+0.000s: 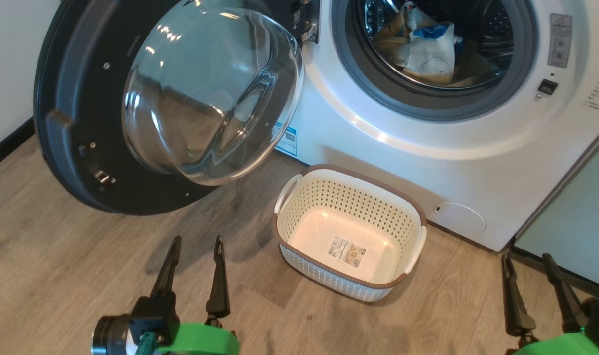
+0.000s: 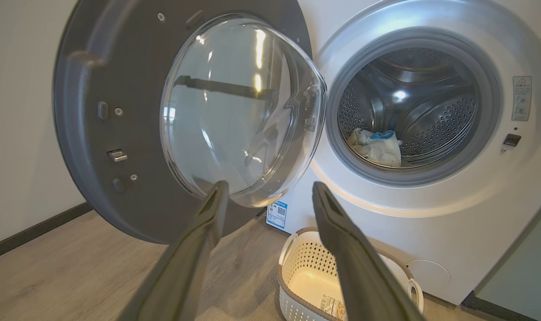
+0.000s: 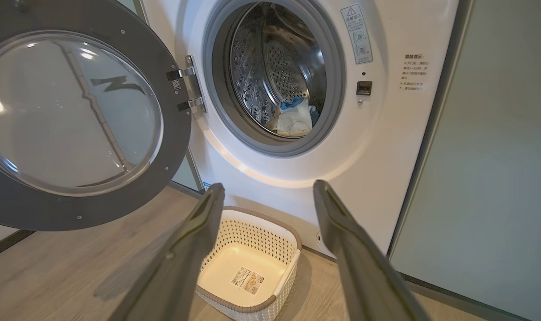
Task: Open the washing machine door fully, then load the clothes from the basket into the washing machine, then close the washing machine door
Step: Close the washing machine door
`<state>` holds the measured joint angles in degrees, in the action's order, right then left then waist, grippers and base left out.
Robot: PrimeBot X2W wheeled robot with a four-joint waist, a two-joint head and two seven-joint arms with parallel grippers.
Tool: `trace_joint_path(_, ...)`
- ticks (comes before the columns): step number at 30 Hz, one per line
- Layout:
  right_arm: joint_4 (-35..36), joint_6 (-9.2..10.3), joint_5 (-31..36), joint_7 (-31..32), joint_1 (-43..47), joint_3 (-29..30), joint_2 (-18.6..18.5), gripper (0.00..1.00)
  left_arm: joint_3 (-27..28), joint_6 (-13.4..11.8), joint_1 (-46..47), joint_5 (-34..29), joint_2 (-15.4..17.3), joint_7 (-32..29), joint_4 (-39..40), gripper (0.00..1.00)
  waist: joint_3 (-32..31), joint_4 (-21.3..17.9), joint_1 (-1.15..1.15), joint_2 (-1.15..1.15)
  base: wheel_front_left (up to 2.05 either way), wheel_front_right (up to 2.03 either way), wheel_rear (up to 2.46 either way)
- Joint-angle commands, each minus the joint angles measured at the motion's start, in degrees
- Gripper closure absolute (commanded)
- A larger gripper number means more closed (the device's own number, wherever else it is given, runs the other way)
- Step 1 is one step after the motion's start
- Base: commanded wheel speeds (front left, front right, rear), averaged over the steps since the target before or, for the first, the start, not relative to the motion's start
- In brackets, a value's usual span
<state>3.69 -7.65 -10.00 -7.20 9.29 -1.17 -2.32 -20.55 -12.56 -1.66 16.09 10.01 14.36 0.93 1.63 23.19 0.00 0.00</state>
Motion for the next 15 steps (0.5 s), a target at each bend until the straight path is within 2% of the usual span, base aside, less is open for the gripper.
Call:
trace_joint_path(1, 1.9, 0.16, 0.2, 0.1, -1.4, -1.0, -0.8, 0.00, 2.3, 0.3, 2.0, -0.9, 0.0, 0.6, 2.0, 0.00, 0.0, 0.1, 0.00, 0.00, 0.00, 0.00, 0.00)
trace_joint_path(9, 1.7, 0.16, -0.1, 0.0, -1.3, -1.3, -0.7, 0.00, 2.5, 3.0, 2.1, 0.9, -1.1, 0.6, 2.0, 0.00, -0.3, 0.3, 0.00, 0.00, 0.00, 0.00, 0.00)
trace_joint_path(10, 1.7, 0.16, -0.1, 0.0, -1.3, -1.3, -0.7, 0.00, 2.6, 3.6, 2.1, 1.6, -1.4, 0.6, 2.2, 0.16, -0.3, 0.3, 0.00, 0.00, 0.00, 0.00, 0.00)
trace_joint_path(11, 1.7, 0.16, -0.1, 0.0, -1.2, -1.4, -0.7, 0.00, 2.6, 4.1, 2.2, 1.8, -1.5, 0.6, 2.4, 0.56, -0.4, 0.3, 0.00, 0.00, 0.00, 0.00, 0.00)
trace_joint_path(14, 1.7, 0.16, -0.1, 0.2, -1.2, -1.4, -0.7, 0.00, 3.0, 5.7, 2.2, 3.1, -2.0, 0.6, 3.0, 1.00, -0.5, 0.4, 0.00, 0.00, 0.00, 0.00, 0.00)
trace_joint_path(15, 1.7, 0.16, 0.0, 0.2, -1.2, -1.3, -0.7, 0.00, 3.3, 6.4, 2.1, 4.3, -2.5, 0.6, 3.2, 1.00, -0.6, 0.4, 0.00, 0.00, 0.00, 0.00, 0.00)
